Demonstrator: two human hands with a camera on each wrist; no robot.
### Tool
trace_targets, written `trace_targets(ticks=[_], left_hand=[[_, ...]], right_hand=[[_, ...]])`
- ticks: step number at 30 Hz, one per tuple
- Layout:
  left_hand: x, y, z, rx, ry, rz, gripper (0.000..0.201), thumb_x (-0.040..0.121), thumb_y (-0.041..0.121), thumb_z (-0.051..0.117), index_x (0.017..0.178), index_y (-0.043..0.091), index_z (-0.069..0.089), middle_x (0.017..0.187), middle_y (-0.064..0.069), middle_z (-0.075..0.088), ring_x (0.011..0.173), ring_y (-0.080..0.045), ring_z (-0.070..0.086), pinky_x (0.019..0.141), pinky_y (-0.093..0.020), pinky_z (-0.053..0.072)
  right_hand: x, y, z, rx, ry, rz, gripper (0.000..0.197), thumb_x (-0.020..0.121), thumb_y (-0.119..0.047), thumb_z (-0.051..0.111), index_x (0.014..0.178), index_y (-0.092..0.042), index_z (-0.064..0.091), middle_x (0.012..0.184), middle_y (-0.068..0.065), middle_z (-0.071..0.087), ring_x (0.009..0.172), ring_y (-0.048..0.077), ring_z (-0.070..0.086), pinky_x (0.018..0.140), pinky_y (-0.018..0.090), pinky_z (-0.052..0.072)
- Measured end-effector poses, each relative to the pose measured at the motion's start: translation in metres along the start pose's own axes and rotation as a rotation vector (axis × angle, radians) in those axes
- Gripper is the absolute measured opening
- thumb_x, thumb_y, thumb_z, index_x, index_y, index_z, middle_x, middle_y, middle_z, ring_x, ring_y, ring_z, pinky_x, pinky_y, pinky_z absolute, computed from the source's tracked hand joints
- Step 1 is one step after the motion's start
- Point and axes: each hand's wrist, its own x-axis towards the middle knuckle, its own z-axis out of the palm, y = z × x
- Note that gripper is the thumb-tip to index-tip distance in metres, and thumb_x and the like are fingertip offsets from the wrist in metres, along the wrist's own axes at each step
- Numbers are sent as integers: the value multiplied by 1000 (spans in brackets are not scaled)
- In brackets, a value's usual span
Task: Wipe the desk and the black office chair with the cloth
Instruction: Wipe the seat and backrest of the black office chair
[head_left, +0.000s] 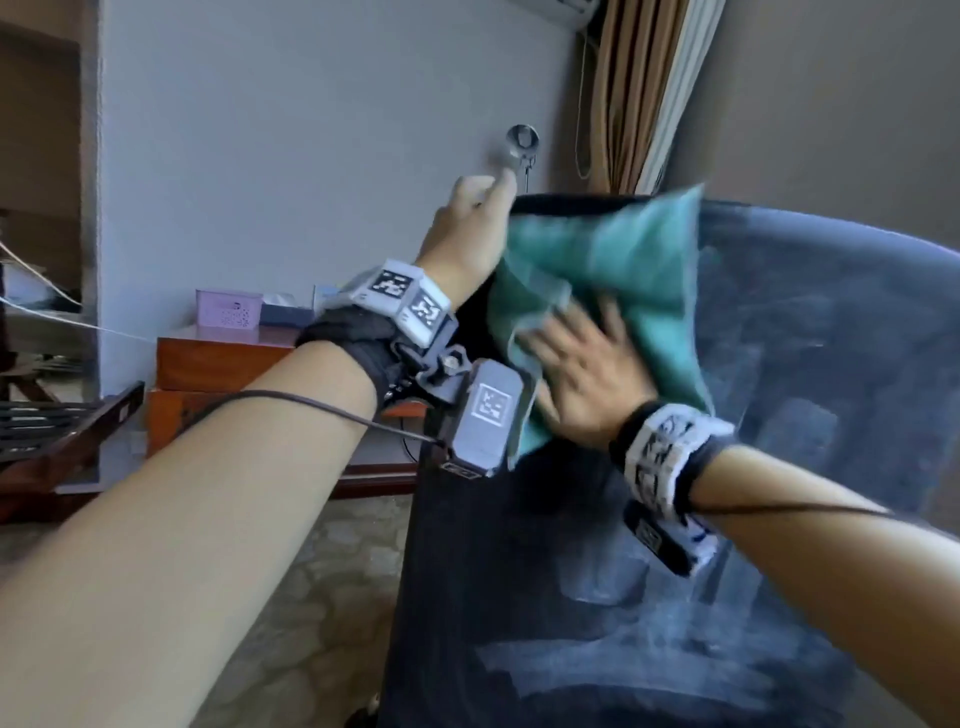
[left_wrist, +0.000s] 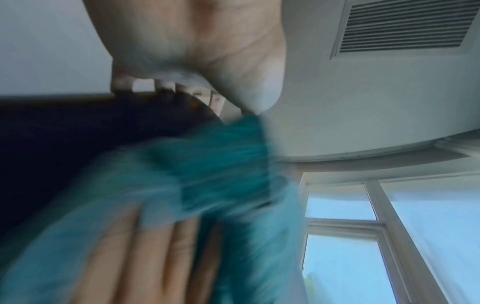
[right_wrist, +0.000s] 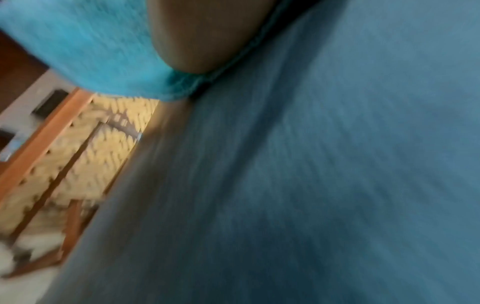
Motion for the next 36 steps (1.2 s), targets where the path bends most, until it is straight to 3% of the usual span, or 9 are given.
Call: trace_targets(ticks=[3, 7, 10, 13, 19, 26, 29, 32, 36], left_hand=[[-1, -7, 14, 117, 70, -113, 44, 102, 39, 28, 137, 18, 42, 146, -21, 33, 133, -38, 30, 108, -42, 26], [9, -21, 21, 144, 181, -45, 42, 94, 0, 23, 131, 13, 38, 142, -12, 28, 115, -40, 32, 105, -42, 25], [12, -10, 22, 101, 237, -161, 25, 96, 16, 24, 108, 26, 42, 128, -2, 33, 115, -29, 30, 102, -44, 22], [10, 11, 35, 260, 279, 80, 29, 98, 32, 28, 104, 36, 57, 130, 10, 38, 127, -15, 31, 108, -47, 12], [8, 39, 69, 544, 46, 337, 41, 101, 35, 23, 85, 25, 59, 106, 7, 63, 113, -24, 47, 96, -38, 19], [18, 41, 52, 511, 17, 182, 55, 103, 44, 20, 96, 24, 70, 124, -10, 62, 122, -27, 48, 108, -37, 17], [12, 46, 62, 593, 49, 237, 62, 102, 50, 17, 90, 16, 68, 104, -9, 65, 114, -30, 52, 105, -41, 21], [10, 47, 64, 593, 19, 301, 64, 102, 48, 14, 86, 14, 66, 97, -9, 64, 109, -31, 54, 101, -40, 25], [17, 36, 51, 566, -4, 294, 60, 104, 39, 13, 106, 13, 67, 115, -14, 64, 117, -31, 50, 104, -40, 24]], right_hand=[[-19, 2, 5, 193, -178, -72, 51, 101, -38, 36, 115, 0, 66, 114, 16, 67, 110, 32, 59, 105, 38, 39], [6, 71, -32, 117, -69, 105, 61, 100, -48, 28, 131, -3, 56, 127, 17, 60, 121, 32, 53, 110, 33, 28], [14, 93, -53, -136, 54, 217, 50, 100, -42, 35, 139, -13, 47, 141, 9, 50, 132, 29, 41, 110, 44, 25], [-7, 47, -30, -181, 99, 206, 42, 97, -37, 39, 129, -15, 55, 136, 4, 53, 136, 27, 37, 115, 52, 17], [-49, 39, -6, 235, -77, -96, 62, 104, -32, 17, 80, -7, 69, 75, 10, 68, 73, 24, 63, 74, 28, 43], [-15, 105, -58, -209, 189, 391, 50, 98, -41, 40, 142, -19, 45, 144, 5, 47, 132, 26, 40, 111, 39, 22], [-28, 53, -29, -156, 82, 167, 48, 96, -38, 39, 139, -17, 50, 144, 2, 48, 139, 27, 33, 118, 51, 8], [-42, 39, -2, 212, -117, -100, 39, 98, -29, 41, 121, -7, 63, 124, 11, 63, 118, 30, 55, 111, 40, 31], [-22, 69, -18, 239, -12, 73, 33, 96, -30, 49, 96, -4, 70, 91, 14, 70, 84, 30, 66, 87, 30, 44]])
